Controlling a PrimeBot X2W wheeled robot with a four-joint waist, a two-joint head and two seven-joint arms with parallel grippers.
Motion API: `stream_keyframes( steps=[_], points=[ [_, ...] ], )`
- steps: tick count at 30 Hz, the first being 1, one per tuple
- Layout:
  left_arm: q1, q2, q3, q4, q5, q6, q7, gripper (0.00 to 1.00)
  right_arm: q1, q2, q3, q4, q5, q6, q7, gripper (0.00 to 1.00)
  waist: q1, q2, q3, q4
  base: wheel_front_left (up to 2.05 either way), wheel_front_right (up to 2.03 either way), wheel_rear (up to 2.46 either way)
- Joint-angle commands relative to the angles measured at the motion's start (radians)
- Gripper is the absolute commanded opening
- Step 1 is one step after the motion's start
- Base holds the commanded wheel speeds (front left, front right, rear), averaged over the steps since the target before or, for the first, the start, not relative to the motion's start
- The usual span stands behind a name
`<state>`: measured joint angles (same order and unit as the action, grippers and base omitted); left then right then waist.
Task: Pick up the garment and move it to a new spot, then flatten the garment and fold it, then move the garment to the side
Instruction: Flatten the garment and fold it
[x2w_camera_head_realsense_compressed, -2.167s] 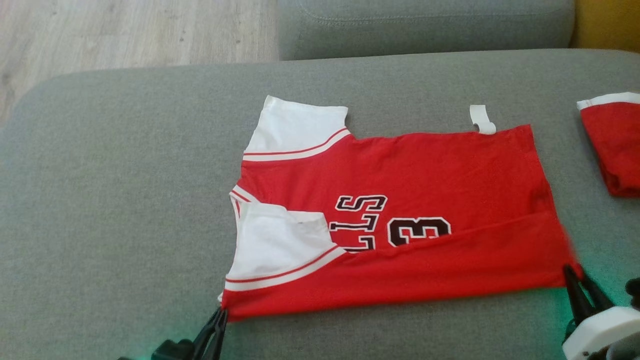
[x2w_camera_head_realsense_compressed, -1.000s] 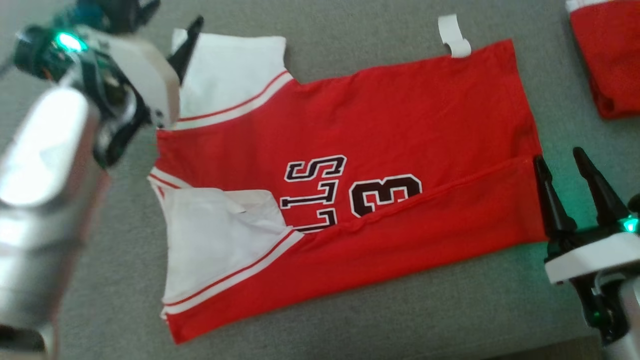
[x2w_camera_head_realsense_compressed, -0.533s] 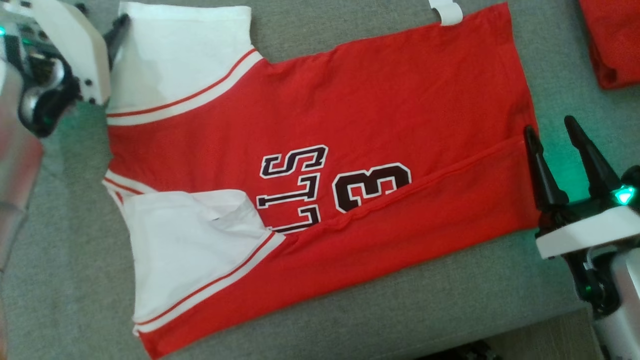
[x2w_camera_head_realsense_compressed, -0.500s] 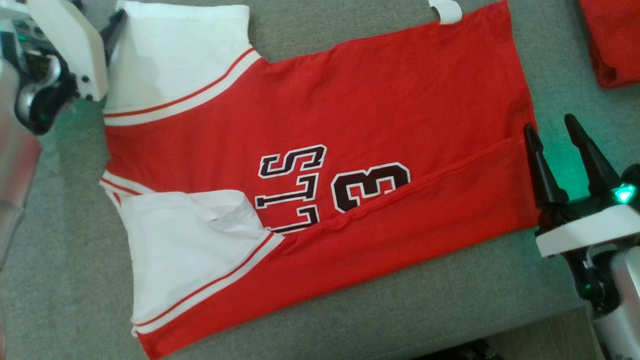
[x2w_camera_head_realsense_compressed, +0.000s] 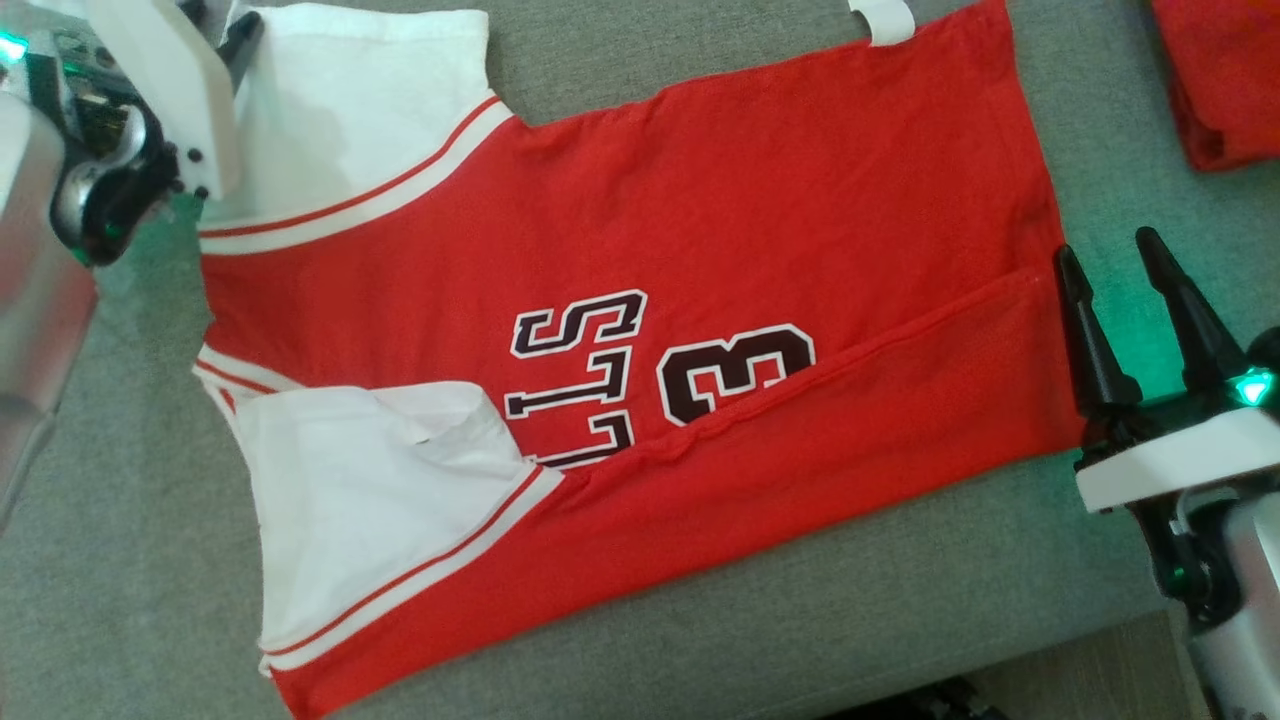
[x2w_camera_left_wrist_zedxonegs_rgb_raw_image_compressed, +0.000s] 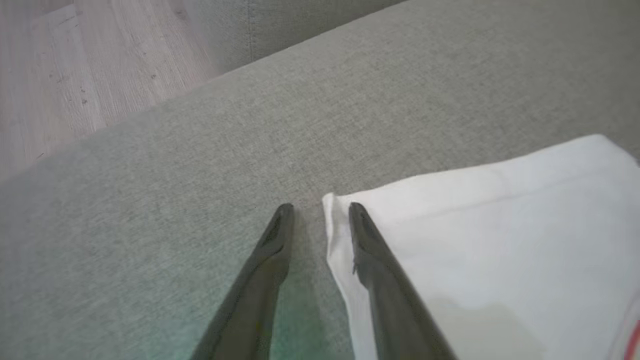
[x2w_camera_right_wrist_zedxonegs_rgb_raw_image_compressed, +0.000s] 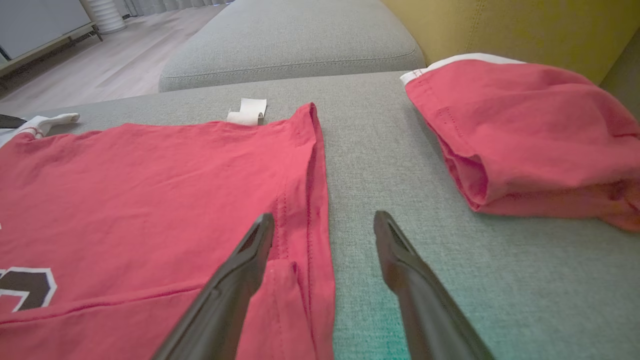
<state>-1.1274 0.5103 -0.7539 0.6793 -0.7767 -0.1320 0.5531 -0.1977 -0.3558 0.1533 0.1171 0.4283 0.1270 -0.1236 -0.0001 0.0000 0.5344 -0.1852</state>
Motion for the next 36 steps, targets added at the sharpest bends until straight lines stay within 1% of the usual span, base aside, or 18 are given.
stream_keyframes(
  steps=[1,2,3,4,5,9,12,17,20,25,30,31,32,36],
  points=[
    [-0.028,0.052,0.005,-0.027,-0.011,0.001,0.008,0.45,0.011,-0.012,0.005,-0.025,-0.007,0.004,0.000,1.00,0.0001,0.0000,0.000,0.000,0.00,0.00,0.00],
    [-0.030,0.055,-0.002,-0.030,-0.019,0.001,0.008,0.35,0.010,-0.010,0.005,-0.026,-0.009,0.004,0.001,1.00,0.0001,0.0000,0.000,0.000,0.00,0.00,0.00],
    [-0.032,0.058,-0.010,-0.033,-0.025,0.001,0.007,0.28,0.010,-0.009,0.004,-0.028,-0.010,0.004,0.002,1.00,0.0001,0.0000,0.001,-0.001,0.00,0.00,0.00],
    [-0.034,0.061,-0.018,-0.036,-0.031,0.001,0.007,0.03,0.009,-0.008,0.005,-0.030,-0.011,0.004,0.003,1.00,0.0001,0.0000,0.003,-0.002,0.00,0.00,0.00],
    [-0.036,0.064,-0.026,-0.040,-0.036,0.001,0.004,0.00,0.008,-0.006,0.005,-0.032,-0.011,0.004,0.004,1.00,0.0001,0.0000,0.004,-0.002,0.00,0.00,0.00],
    [-0.057,0.071,-0.052,-0.049,-0.036,0.001,-0.070,0.00,-0.006,-0.006,0.009,-0.034,-0.010,0.004,0.016,1.00,0.0001,0.0000,0.005,0.004,0.00,0.00,0.00],
    [-0.069,0.071,-0.075,-0.052,-0.037,0.001,-0.105,0.00,-0.042,-0.022,0.017,-0.028,0.003,0.004,0.057,1.00,0.0001,0.0000,-0.006,0.014,0.00,0.00,0.00],
    [-0.087,0.069,-0.115,-0.066,-0.049,0.001,-0.138,0.00,-0.173,-0.084,0.062,0.009,0.037,0.004,0.233,1.00,0.0001,0.0000,-0.023,0.034,0.00,0.00,0.00],
    [-0.100,0.067,-0.141,-0.080,-0.057,0.001,-0.152,0.00,-0.278,-0.106,0.076,0.058,0.054,0.004,0.329,1.00,0.0001,0.0000,-0.026,0.050,0.00,0.00,0.00],
    [-0.129,0.063,-0.183,-0.102,-0.066,0.001,-0.183,0.00,-0.429,-0.141,0.122,0.166,0.057,0.004,0.441,1.00,0.0001,0.0000,-0.020,0.077,0.00,0.00,0.00],
    [-0.165,0.057,-0.225,-0.113,-0.073,0.001,-0.211,0.00,-0.533,-0.160,0.179,0.276,0.064,0.004,0.457,1.00,0.0001,0.0000,-0.003,0.104,0.00,0.00,0.00],
    [-0.165,0.057,-0.225,-0.113,-0.073,0.001,-0.211,0.00,-0.533,-0.160,0.179,0.276,0.064,0.004,0.457,1.00,0.0001,0.0000,-0.003,0.104,0.00,0.00,0.00],
    [-0.176,0.058,-0.241,-0.113,-0.077,0.001,-0.220,0.00,-0.562,-0.160,0.199,0.320,0.070,0.004,0.455,1.00,0.0001,0.0000,0.001,0.111,0.00,0.00,0.00],
    [-0.188,0.062,-0.263,-0.109,-0.086,0.001,-0.232,0.00,-0.596,-0.159,0.228,0.372,0.082,0.004,0.448,1.00,0.0001,0.0000,0.004,0.119,0.00,0.00,0.00]
  ],
)
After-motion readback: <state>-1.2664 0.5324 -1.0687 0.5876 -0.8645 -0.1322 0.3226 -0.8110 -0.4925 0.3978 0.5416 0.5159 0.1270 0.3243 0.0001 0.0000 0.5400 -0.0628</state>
